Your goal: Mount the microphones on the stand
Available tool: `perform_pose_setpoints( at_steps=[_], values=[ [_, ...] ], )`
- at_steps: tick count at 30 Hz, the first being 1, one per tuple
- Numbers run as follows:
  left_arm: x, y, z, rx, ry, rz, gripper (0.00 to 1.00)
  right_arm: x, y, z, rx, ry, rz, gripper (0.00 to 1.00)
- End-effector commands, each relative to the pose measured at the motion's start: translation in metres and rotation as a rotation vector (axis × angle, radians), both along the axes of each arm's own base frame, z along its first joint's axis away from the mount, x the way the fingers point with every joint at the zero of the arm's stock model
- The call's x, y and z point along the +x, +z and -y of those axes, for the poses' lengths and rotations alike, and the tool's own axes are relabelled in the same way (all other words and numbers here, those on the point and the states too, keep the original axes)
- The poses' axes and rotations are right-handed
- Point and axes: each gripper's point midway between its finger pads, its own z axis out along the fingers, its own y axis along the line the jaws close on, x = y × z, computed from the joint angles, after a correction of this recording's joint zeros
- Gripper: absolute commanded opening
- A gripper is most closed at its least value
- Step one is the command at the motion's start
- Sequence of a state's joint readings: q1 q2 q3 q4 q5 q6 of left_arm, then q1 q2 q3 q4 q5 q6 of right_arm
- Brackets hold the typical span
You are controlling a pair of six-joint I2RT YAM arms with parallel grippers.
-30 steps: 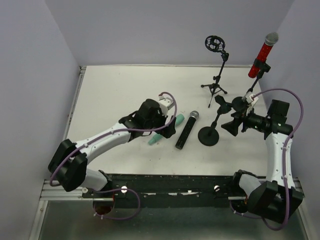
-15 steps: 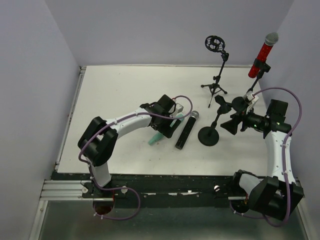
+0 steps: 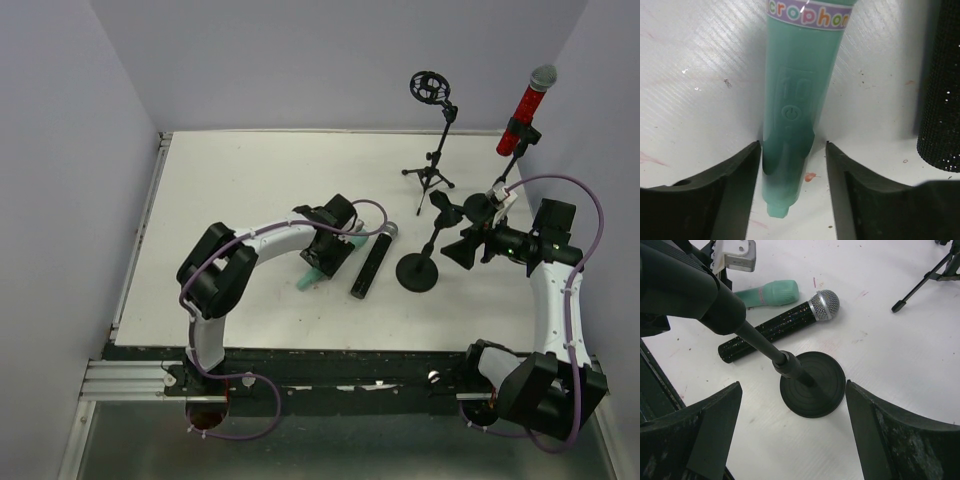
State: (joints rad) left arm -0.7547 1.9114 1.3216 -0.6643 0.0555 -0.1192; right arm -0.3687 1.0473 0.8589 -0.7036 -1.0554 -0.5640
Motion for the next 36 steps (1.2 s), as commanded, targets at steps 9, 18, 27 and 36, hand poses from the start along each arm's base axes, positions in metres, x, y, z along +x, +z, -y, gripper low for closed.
perform_pose_setpoints(
  at_steps=[9,18,27,36],
  values=[
    [0.007,0.016,-0.009,0.019,0.044,0.082,0.18,-0.001,-0.003,0.0,0.016,-0.007,-0.011,0.92],
    [-0.011,0.1,-0.006,-0.303,0.07,0.272,0.11,0.031,-0.006,0.049,-0.109,-0.326,-0.028,0.97],
    [-0.059,0.202,0.008,-0.842,-0.003,0.434,0.1,0.051,0.066,0.08,-0.128,-0.55,0.098,1.0],
    [-0.09,0.323,0.035,-1.241,-0.186,0.49,0.09,0.022,0.145,0.0,0.055,-0.004,0.156,1.0]
  ],
)
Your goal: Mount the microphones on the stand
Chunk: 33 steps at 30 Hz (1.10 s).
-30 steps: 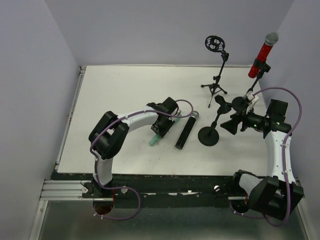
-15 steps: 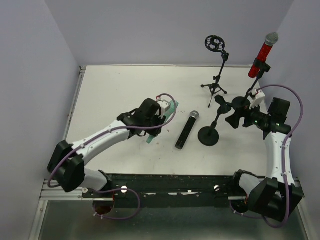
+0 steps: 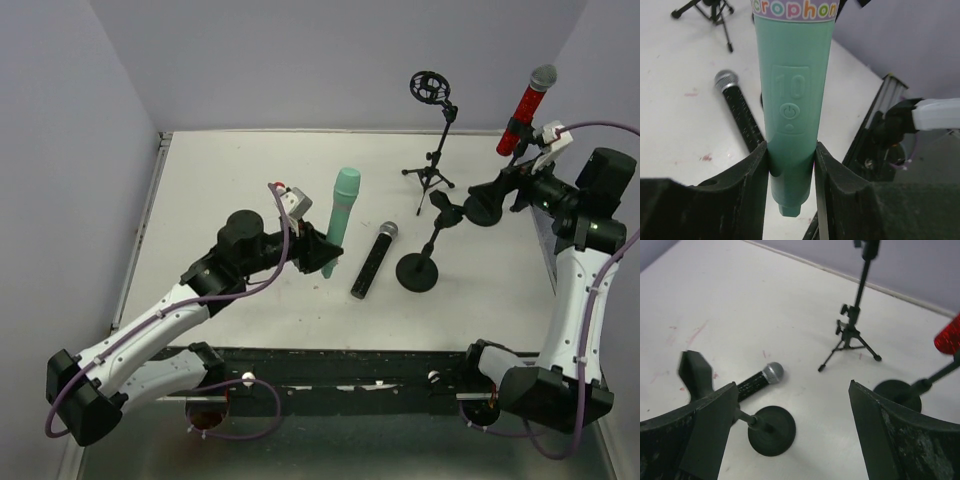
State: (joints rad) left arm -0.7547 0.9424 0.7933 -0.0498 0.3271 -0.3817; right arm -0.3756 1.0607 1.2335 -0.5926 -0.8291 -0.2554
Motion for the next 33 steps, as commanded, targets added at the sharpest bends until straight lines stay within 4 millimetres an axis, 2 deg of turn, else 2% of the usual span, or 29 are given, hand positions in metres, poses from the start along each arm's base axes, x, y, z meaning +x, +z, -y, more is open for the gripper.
perform_pose_setpoints(
  at_steps=[1,6,12,15,19,28,33],
  values=[
    [-0.023,0.096,0.028,-0.273,-0.204,0.122,0.08,-0.036,0.017,-0.05,0.11,0.363,-0.031,1.0],
    [-0.03,0.138,0.052,-0.353,-0.341,0.146,0.08,-0.063,0.031,-0.078,0.109,0.542,0.001,1.0],
    [-0.031,0.167,0.076,-0.404,-0.393,0.177,0.08,-0.087,0.032,-0.126,0.118,0.723,-0.018,1.0],
    [-0.029,0.18,0.087,-0.424,-0.398,0.189,0.08,-0.091,0.039,-0.139,0.138,0.771,-0.01,1.0],
    [-0.024,0.186,0.099,-0.435,-0.402,0.172,0.08,-0.093,0.049,-0.144,0.15,0.805,0.005,1.0],
    [-0.016,0.19,0.112,-0.451,-0.38,0.165,0.08,-0.104,0.047,-0.156,0.225,0.873,-0.014,1.0],
    [-0.014,0.2,0.121,-0.474,-0.373,0.174,0.08,-0.111,0.048,-0.169,0.263,0.926,-0.046,1.0]
  ],
)
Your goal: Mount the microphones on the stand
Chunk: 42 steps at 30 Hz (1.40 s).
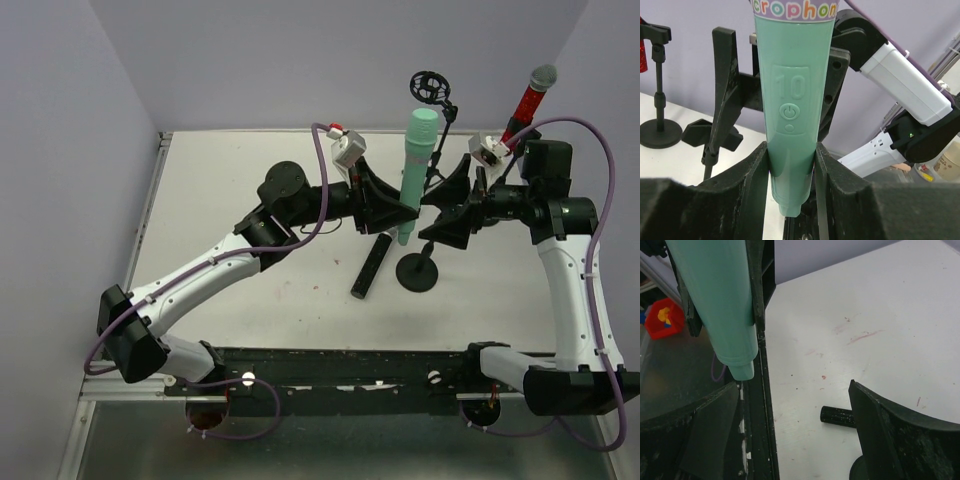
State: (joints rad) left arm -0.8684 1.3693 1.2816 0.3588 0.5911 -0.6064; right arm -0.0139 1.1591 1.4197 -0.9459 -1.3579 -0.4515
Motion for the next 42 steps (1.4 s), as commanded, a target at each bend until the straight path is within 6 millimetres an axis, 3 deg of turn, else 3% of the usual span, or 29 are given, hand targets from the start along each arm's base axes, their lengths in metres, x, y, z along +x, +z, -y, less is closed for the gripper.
perform_pose_setpoints(
  at_steps=[1,19,22,27,35,37,40,42],
  values=[
    [0.0,0.034,0.005,-0.09,0.018,0.041,0.08,-0.012,0.009,-0.013,0.047,0.077,-0.016,1.0],
    [0.015,0.029,0.026,-0.138,0.084,-0.003,0.08,-0.025,0.022,-0.024,0.122,0.2,-0.09,0.99],
    [0.017,0.031,0.028,-0.151,0.096,-0.002,0.08,-0.023,0.02,-0.025,0.128,0.203,-0.118,0.93],
    [0.018,0.032,0.032,-0.172,0.109,-0.002,0.07,-0.019,0.017,-0.027,0.133,0.194,-0.183,0.72],
    [0.018,0.025,0.038,-0.161,0.103,-0.01,0.07,-0.021,0.021,-0.027,0.136,0.206,-0.188,0.75],
    [0.018,0.024,0.038,-0.162,0.106,-0.013,0.08,-0.021,0.021,-0.027,0.138,0.213,-0.19,0.62],
    [0.018,0.027,0.037,-0.171,0.106,-0.01,0.08,-0.019,0.019,-0.027,0.14,0.211,-0.202,0.27],
    [0.017,0.027,0.036,-0.173,0.103,-0.012,0.09,-0.02,0.017,-0.027,0.141,0.212,-0.209,0.17]
  ],
)
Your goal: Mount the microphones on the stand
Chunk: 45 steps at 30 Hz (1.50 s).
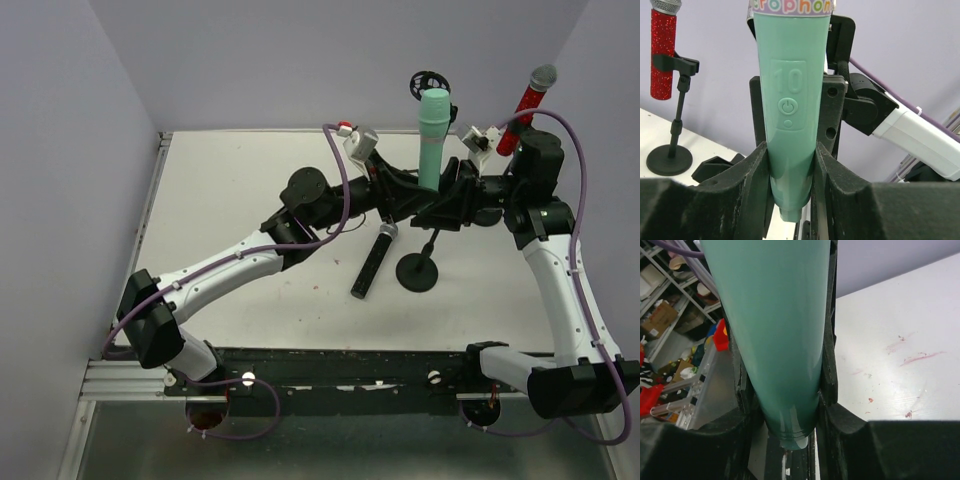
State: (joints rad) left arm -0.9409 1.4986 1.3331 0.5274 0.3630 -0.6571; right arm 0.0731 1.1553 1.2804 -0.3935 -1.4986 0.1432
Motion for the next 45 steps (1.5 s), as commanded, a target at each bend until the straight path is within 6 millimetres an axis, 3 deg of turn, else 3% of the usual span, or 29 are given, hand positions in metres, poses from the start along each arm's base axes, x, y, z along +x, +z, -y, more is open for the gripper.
perform_pose_setpoints(
  at_steps=[1,5,9,15,25,34,41,45],
  values=[
    [-0.012,0.016,-0.002,-0.053,-0.025,0.044,0.11,-0.01,-0.001,-0.001,0.012,0.046,-0.028,0.14],
    [-0.013,0.018,-0.015,-0.089,-0.02,0.033,0.51,-0.011,-0.005,0.0,0.011,0.04,-0.025,0.07],
    [-0.012,0.027,-0.038,-0.136,-0.039,0.022,0.98,-0.009,-0.012,-0.001,0.005,0.015,-0.021,0.06],
    [-0.007,0.038,-0.054,-0.112,-0.072,0.059,0.98,-0.009,-0.018,-0.001,0.002,0.011,-0.01,0.06],
    [0.003,0.034,-0.028,0.008,-0.204,-0.014,0.98,-0.011,-0.02,0.0,0.001,0.013,0.0,0.06],
    [0.019,0.036,-0.014,0.055,-0.173,-0.026,0.85,-0.013,-0.021,-0.001,0.003,0.026,0.0,0.06],
    [0.016,0.045,-0.01,0.036,-0.207,-0.004,0.75,-0.012,-0.022,-0.001,0.003,0.025,-0.001,0.06],
    [0.014,0.044,-0.006,0.041,-0.234,-0.004,0.64,-0.012,-0.023,-0.001,0.002,0.024,-0.006,0.06]
  ],
)
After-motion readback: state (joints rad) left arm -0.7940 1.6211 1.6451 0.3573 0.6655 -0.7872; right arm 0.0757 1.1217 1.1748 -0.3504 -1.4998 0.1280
